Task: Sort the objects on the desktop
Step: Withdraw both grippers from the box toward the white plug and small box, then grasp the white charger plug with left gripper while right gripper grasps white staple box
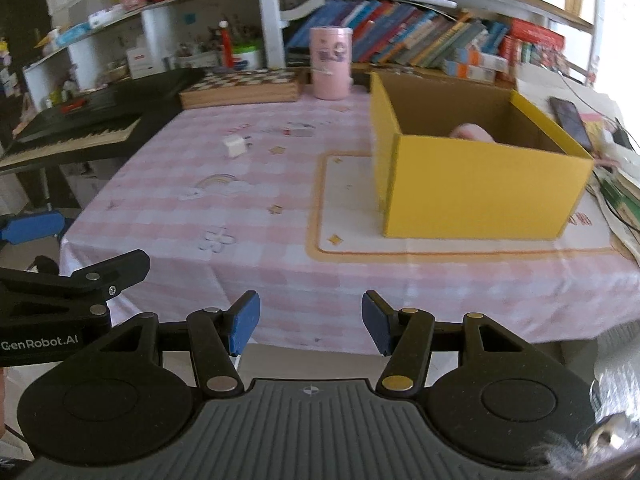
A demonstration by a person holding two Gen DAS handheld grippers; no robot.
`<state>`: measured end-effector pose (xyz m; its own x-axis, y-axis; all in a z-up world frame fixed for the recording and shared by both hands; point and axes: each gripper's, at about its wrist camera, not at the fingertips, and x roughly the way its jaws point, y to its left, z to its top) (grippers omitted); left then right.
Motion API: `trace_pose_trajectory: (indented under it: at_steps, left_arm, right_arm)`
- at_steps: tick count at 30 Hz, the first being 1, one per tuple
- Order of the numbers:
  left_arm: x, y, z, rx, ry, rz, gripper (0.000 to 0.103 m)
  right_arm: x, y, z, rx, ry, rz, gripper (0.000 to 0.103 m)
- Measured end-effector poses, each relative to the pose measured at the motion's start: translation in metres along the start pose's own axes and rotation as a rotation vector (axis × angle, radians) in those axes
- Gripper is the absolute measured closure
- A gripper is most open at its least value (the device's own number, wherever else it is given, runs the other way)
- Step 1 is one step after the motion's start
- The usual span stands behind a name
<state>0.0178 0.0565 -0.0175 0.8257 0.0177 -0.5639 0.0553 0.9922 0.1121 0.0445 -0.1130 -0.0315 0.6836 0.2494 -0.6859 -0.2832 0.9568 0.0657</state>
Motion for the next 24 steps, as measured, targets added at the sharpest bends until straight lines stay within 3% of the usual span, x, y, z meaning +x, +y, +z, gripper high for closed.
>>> trace_pose_trajectory:
  at_steps: [12, 24]
  left_arm:
    - [-0.002, 0.028, -0.003, -0.015, -0.014, 0.038, 0.003]
    - [0.016, 0.038, -0.001, -0.054, 0.021, 0.045, 0.003]
  right_arm:
    - [0.007, 0.028, 0.014, -0.039, -0.034, 0.029, 0.049]
    - [0.026, 0.038, 0.026, -0.074, -0.004, 0.042, 0.048]
